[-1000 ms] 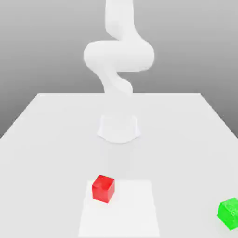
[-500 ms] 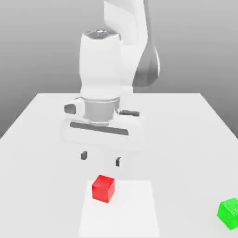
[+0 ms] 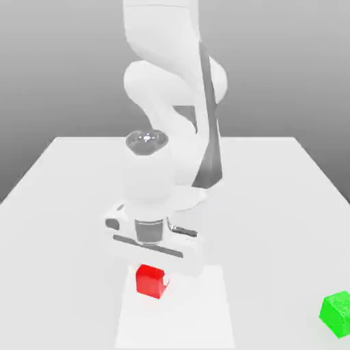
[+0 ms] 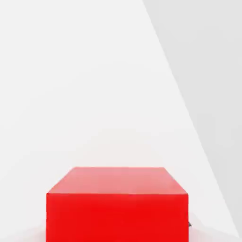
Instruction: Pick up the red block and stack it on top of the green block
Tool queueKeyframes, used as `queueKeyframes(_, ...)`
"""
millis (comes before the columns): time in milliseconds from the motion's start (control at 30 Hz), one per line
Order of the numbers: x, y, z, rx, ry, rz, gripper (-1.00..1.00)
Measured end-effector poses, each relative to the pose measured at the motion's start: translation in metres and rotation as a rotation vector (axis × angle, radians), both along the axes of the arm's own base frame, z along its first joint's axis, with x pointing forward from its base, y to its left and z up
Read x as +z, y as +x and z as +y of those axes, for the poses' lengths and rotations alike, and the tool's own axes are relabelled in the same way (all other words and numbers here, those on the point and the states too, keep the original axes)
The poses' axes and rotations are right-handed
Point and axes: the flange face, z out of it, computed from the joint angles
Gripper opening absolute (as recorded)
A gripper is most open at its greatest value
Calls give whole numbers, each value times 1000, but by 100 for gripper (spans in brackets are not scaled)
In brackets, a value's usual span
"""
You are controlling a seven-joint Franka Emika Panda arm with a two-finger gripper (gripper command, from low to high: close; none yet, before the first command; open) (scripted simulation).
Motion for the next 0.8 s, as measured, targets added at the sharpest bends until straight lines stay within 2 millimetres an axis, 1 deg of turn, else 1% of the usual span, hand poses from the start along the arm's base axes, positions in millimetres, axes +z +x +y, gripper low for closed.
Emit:
queueKeyframes(67,14,1,0,0,0,0,-100)
queueKeyframes(233,58,2,1,11,0,0,-100)
queueKeyframes(300,66,18,3,87,-2,2,-100)
queueKeyframes(333,68,26,8,132,-3,2,-100)
queueKeyframes(367,70,34,24,203,-4,2,-100)
queueKeyframes(433,74,49,86,423,-6,3,-100)
queueKeyframes(467,76,56,114,529,-6,4,-100)
queueKeyframes(533,81,69,161,722,-6,5,-100)
queueKeyframes(600,86,78,205,898,-6,5,-100)
queueKeyframes(667,91,82,250,1072,-4,5,-100)
queueKeyframes(733,94,79,298,1246,-1,3,-100)
queueKeyframes(767,87,78,322,1330,0,3,-100)
queueKeyframes(800,76,77,334,1372,0,2,-100)
